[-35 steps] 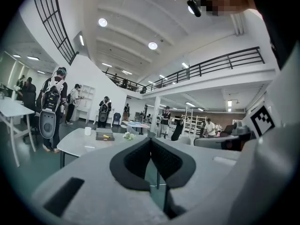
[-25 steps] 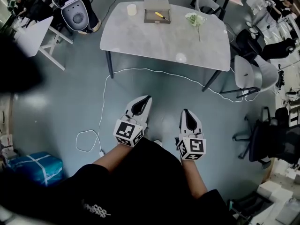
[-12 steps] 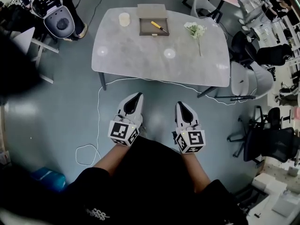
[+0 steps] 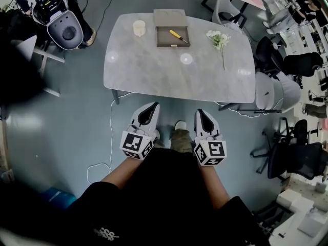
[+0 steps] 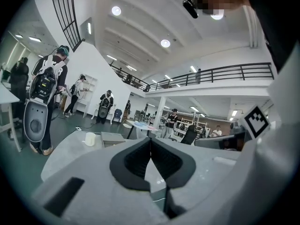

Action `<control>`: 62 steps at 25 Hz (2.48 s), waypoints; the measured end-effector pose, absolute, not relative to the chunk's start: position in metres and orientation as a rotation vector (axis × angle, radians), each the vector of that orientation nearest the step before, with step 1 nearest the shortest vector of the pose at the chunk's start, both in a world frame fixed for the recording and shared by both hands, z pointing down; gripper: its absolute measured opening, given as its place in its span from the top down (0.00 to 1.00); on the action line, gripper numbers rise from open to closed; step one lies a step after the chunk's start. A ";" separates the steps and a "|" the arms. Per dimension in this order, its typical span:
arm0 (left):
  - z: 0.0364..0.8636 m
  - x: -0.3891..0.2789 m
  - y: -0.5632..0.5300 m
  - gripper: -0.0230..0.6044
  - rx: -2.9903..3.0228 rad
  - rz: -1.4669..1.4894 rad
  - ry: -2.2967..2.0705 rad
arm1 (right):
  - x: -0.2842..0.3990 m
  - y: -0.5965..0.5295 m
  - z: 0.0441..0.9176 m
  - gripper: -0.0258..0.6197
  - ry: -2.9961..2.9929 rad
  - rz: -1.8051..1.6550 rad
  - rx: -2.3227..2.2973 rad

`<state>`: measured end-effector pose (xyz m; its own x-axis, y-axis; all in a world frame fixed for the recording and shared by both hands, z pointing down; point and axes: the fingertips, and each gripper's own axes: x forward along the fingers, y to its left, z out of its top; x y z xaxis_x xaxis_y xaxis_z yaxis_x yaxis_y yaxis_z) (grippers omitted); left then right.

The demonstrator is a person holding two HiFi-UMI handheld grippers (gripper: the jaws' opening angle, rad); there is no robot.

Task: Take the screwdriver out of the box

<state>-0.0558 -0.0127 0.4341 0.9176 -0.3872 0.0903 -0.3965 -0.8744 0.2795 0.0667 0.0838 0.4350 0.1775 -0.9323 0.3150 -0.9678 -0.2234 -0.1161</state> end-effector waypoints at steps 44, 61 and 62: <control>0.503 0.193 -0.258 0.94 2.664 0.294 -0.790 | 0.317 -0.283 0.583 0.79 -2.126 0.685 1.683; 0.533 0.188 -0.303 0.94 2.543 0.261 -0.964 | 0.331 -0.383 0.745 0.78 -1.948 0.684 1.313; 0.533 0.188 -0.302 0.94 2.545 0.263 -0.964 | 0.332 -0.385 0.753 0.78 -1.935 0.687 1.297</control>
